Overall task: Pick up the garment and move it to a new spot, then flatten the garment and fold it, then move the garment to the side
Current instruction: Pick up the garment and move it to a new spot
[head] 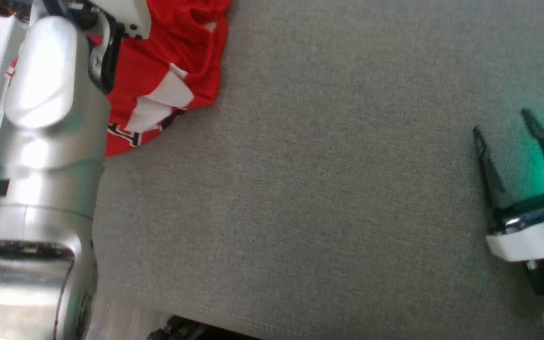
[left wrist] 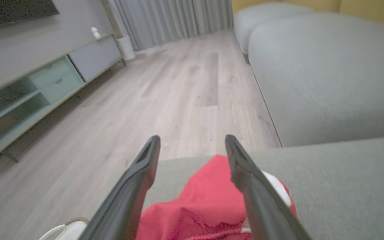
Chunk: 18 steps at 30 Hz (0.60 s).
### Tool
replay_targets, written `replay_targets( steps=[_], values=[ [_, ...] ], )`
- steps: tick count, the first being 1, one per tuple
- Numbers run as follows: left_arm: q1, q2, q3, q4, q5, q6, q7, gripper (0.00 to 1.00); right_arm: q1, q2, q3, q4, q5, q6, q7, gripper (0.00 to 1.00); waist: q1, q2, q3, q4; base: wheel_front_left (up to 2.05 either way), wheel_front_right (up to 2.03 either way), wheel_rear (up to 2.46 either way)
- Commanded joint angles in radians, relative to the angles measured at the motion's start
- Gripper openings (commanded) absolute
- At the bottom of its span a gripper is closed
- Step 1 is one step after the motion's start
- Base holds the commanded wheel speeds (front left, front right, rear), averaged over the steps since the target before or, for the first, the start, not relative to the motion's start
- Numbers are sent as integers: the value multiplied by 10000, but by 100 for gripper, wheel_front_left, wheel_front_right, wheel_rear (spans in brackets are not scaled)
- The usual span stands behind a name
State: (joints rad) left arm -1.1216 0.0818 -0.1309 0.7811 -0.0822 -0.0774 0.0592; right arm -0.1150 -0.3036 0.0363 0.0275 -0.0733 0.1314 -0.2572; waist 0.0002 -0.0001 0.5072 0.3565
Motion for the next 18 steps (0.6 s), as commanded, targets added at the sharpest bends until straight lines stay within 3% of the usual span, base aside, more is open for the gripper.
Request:
replay_targets(
  steps=[1,5,9,10,11,18],
  values=[
    [-155,459,142,58,-37,-46,256,100,-130,-207,128,-169,-58,-7,-46,100,-2,1,556,-172,0,0,0],
    [-736,456,10,1689,-166,-183,1323,100,-230,-391,126,-410,-33,-7,-46,100,-2,1,890,-296,0,0,0],
    [-761,494,-130,2942,-211,-266,1751,100,-424,-388,212,-455,-43,-7,-46,100,-2,1,1025,-439,0,0,0],
    [-767,518,-180,3121,-208,-294,1696,42,-473,-366,214,-469,-46,-7,-46,100,-2,1,1035,-463,0,0,0],
    [-786,551,-241,3224,-188,-319,1530,0,-518,-341,206,-488,-51,-7,-46,100,-2,1,1045,-482,0,0,0],
    [-1195,830,-869,3284,257,-401,-519,0,-595,-111,234,-293,-6,-7,-46,100,-2,1,665,-449,0,0,0]
  ],
)
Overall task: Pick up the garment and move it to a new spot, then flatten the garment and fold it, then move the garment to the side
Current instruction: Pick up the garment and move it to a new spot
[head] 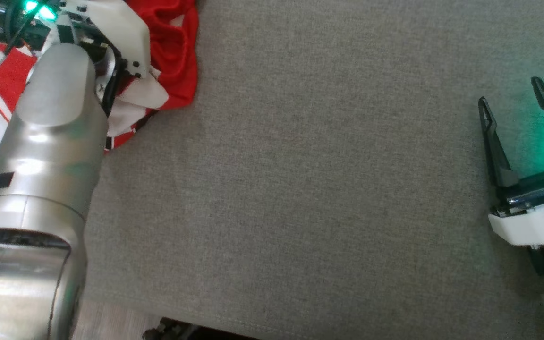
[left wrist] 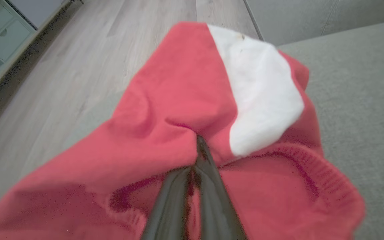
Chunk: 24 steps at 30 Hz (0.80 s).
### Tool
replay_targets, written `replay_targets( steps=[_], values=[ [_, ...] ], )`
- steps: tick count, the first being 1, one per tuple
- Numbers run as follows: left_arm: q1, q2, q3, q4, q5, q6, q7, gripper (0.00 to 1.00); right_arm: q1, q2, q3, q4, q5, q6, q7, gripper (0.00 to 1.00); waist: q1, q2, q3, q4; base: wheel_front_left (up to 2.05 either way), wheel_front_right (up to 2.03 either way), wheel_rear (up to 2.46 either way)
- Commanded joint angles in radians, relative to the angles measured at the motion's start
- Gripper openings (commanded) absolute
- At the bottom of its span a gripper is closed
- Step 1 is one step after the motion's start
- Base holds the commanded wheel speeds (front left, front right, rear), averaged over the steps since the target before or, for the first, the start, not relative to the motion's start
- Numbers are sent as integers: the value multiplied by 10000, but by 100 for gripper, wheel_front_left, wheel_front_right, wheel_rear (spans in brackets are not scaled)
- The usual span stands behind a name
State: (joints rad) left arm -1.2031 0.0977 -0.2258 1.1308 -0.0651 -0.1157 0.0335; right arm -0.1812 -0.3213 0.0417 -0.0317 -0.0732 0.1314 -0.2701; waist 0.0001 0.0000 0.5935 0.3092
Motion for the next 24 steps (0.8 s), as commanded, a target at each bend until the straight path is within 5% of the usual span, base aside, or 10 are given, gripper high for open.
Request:
replay_targets(
  steps=[1,15,24],
  values=[
    [-462,708,20,-212,126,-22,-523,0,70,139,225,342,12,-7,83,100,-1,0,-340,18,0,0,0],
    [-1528,695,-1332,-651,353,-141,-2006,0,203,1592,668,927,235,-7,83,100,-1,0,-3020,-974,0,0,0],
    [-1879,804,-4395,-2326,-1677,-147,-1555,0,791,2476,722,1057,346,-7,83,100,-1,0,-4471,-2994,0,0,0]
  ],
)
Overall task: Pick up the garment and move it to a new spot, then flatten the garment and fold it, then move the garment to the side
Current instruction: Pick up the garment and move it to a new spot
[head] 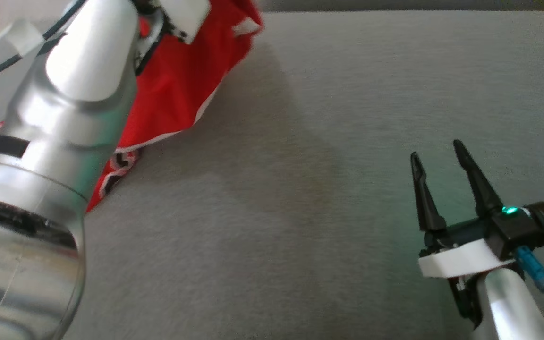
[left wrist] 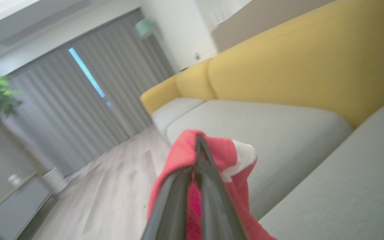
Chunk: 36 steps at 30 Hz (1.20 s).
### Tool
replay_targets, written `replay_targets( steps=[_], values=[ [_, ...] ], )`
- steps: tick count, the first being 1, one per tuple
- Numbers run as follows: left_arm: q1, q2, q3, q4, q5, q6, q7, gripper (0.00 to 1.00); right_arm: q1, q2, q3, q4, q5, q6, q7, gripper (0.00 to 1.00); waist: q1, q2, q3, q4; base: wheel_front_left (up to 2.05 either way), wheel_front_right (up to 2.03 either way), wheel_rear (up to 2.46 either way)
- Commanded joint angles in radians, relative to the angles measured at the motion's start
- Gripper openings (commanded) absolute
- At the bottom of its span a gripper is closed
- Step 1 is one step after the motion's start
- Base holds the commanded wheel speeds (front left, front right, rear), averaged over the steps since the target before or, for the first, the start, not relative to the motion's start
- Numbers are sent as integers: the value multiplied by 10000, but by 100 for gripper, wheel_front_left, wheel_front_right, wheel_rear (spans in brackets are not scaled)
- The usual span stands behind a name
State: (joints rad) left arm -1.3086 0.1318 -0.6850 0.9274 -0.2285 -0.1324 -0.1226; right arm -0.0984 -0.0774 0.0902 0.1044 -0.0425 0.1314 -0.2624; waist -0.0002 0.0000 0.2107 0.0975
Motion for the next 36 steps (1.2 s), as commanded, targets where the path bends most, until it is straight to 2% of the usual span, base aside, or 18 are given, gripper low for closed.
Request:
replay_targets(
  steps=[1,7,14,18,23,24,25,26,28,31,33,34,36],
  values=[
    [-869,539,-104,-563,-337,19,97,0,16,83,238,-315,49,-7,6,100,2,0,-696,-1087,0,0,0],
    [-1021,1012,-1659,-2180,-2096,19,788,0,144,242,349,-349,172,-7,6,100,2,0,-679,-2423,0,0,0],
    [-429,1183,-3258,-3618,-3773,18,1250,0,4,268,675,-442,695,-7,6,100,2,0,-109,-3485,0,0,0],
    [698,1129,-4162,-3601,-4369,18,1206,0,-174,269,910,-435,980,-7,6,100,2,0,308,-3846,0,0,0],
    [2142,784,-4720,-2573,-4563,83,428,0,-284,270,1099,-387,1209,-7,6,100,2,0,675,-4016,0,0,0],
    [2411,640,-4769,-2334,-4582,136,220,18,-286,270,1104,-375,1249,-7,6,100,2,0,722,-3997,0,0,0],
    [2645,494,-4822,-2122,-4555,224,-20,93,-275,270,1096,-366,1277,-7,6,100,2,0,762,-3949,0,0,0],
    [2859,356,-4861,-1949,-4514,309,-331,100,-256,270,1080,-361,1296,-7,6,100,2,0,776,-3892,0,0,0],
    [3288,87,-4835,-1703,-4457,551,-933,100,-170,270,986,-349,1310,-7,6,100,2,0,742,-3683,0,0,0],
    [3903,-120,-4437,-1769,-4089,1457,-1364,100,-1,270,852,-283,1350,-7,6,100,2,0,542,-3243,0,0,0],
    [4535,-210,-3710,-2656,-3741,2023,-1382,100,157,271,655,-217,1449,-7,6,100,2,0,339,-2862,0,0,0],
    [4535,-210,-3710,-2656,-3741,2023,-1382,100,157,271,655,-217,1449,-7,6,100,2,0,339,-2862,0,0,0],
    [5422,-201,-3036,-3625,-3257,2278,-1386,100,320,271,401,-126,1616,-7,6,100,2,0,54,-2439,0,0,0]
  ],
)
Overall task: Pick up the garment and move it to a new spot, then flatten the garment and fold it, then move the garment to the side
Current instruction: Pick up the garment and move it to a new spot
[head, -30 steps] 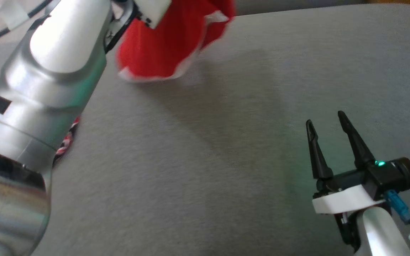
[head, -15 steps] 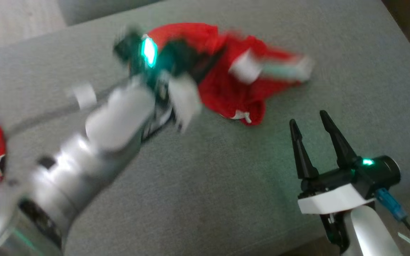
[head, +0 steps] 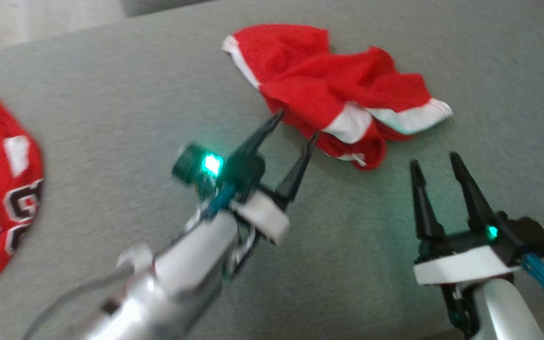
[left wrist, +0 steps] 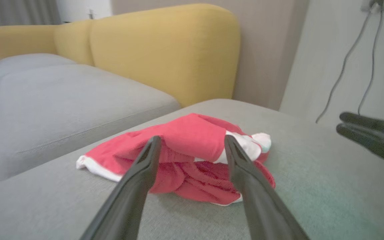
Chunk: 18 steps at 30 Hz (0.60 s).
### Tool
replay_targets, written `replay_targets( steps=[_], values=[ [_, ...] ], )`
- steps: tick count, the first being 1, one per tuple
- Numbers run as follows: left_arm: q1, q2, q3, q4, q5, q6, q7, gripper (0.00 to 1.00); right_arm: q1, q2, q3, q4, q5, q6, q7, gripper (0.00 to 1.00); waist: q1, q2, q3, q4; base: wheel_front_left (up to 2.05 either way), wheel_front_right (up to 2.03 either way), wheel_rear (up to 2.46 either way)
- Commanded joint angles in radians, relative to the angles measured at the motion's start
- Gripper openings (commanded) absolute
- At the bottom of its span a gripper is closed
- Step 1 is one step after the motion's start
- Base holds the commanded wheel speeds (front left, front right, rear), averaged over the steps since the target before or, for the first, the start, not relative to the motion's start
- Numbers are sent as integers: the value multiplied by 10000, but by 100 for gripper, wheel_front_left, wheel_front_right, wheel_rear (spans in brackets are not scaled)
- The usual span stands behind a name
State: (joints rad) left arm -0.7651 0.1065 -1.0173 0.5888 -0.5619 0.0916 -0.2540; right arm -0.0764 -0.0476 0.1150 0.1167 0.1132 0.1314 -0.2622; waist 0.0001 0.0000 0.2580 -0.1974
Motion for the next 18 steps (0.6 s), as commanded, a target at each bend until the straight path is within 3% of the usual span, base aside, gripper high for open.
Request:
replay_targets(
  steps=[1,5,9,18],
  values=[
    [491,48,703,-663,252,172,-73,100,184,-27,33,-203,135,-7,4,100,-1,0,-578,707,0,0,0],
    [2408,-81,2333,-2089,1022,498,-75,100,502,-26,-411,-73,214,-7,4,100,-1,0,-1210,1500,0,0,0],
    [4153,-307,3949,-3050,1530,549,-76,100,813,-26,-504,-109,119,-7,4,100,-1,0,-1828,2141,0,0,0],
    [7052,-512,6720,-4977,3151,606,-77,100,1627,-26,-950,-272,-131,-7,4,100,-1,0,-2586,2986,0,0,0]
  ],
)
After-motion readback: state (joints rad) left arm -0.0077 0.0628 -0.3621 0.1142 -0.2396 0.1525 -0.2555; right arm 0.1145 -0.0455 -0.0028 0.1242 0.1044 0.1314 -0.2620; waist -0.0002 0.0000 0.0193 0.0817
